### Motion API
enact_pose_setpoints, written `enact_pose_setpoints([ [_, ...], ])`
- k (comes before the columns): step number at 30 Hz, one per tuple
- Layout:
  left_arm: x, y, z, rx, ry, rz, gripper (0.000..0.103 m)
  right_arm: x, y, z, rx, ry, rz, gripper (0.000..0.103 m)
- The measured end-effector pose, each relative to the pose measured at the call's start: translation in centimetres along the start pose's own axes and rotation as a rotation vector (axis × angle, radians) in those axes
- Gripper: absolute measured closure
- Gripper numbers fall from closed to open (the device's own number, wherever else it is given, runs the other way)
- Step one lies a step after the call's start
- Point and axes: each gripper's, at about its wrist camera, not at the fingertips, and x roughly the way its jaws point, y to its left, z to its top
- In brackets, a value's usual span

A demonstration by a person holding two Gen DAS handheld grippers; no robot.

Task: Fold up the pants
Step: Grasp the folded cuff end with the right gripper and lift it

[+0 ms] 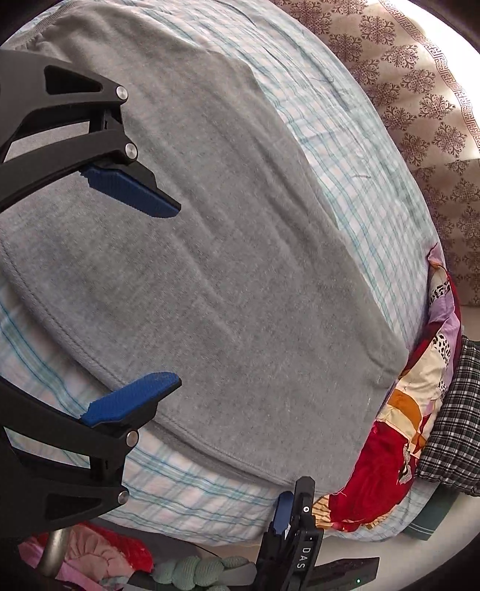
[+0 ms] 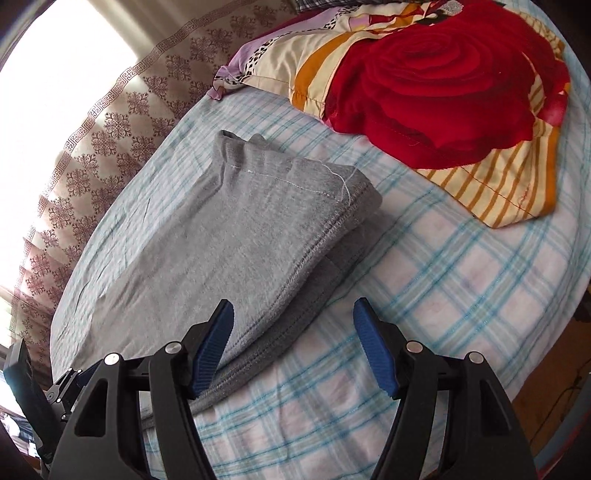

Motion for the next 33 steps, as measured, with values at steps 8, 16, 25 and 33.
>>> enact_pose_setpoints([
  [8,1.9,-1.8,-0.6,0.016,0.032,-0.026,0.016,2.0,0.1,1.3,0.027,-0.012,-0.003,0.054],
  [16,2.5,-1.6,-1.0,-0.005,0.041,-0.044,0.016,1.3,1.2,1.5,-0.013,-0.03,0.004,0.085],
  [25,1.7,-1.2,-0.9,-0.02,0.031,-0.046,0.016,-2.5,8.9,1.4,-0.33,-0.182,-0.055,0.086],
  [33,-1.2,2.3,-1.1,-0.097,-0.022,-0.03,0.016,-3.6,15.3,0.1,-0.525,-0.24,-0.056,0.086],
])
